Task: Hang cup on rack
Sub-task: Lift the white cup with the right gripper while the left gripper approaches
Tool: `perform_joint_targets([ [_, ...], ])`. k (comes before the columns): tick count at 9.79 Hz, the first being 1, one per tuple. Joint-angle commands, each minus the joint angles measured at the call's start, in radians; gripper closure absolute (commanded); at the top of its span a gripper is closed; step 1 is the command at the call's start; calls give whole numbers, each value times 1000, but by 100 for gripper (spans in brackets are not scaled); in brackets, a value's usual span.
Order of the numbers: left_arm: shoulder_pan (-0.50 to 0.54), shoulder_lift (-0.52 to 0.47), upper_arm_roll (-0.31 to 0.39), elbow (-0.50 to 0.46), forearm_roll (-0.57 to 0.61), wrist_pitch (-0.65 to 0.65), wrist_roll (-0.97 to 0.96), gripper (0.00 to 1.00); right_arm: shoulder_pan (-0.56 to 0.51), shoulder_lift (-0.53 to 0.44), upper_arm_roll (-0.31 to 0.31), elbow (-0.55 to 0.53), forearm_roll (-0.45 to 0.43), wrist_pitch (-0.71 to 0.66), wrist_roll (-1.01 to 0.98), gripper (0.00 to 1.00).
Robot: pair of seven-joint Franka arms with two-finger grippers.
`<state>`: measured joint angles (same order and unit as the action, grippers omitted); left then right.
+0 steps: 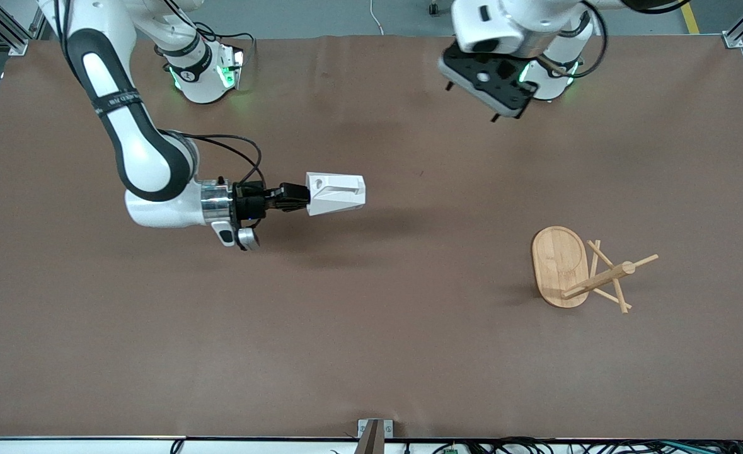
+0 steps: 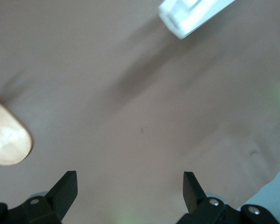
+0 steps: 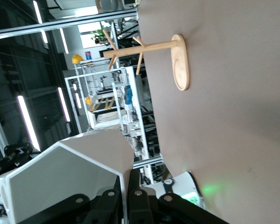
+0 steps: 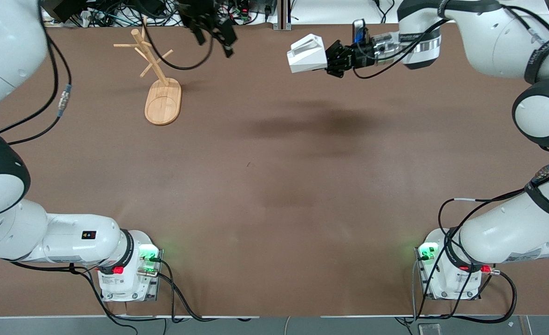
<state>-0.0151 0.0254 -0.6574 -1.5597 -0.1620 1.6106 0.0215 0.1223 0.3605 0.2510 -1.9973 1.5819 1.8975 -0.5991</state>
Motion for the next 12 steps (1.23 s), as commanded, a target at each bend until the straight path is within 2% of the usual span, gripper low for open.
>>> perform_joint_targets([
  [1, -17, 50, -47, -8, 45, 67, 49, 0, 46, -17, -4, -15, 110, -6, -25, 100],
  [4, -158, 183, -48, 100, 221, 71, 47, 0, 86, -23, 2, -38, 136, -8, -25, 100],
  [7, -178, 244, -50, 125, 271, 127, 130, 0, 89, -22, 24, -37, 142, -30, -27, 100],
  [12, -170, 321, -48, 121, 259, 196, 310, 1, 89, -25, 24, -37, 162, -44, -30, 100],
])
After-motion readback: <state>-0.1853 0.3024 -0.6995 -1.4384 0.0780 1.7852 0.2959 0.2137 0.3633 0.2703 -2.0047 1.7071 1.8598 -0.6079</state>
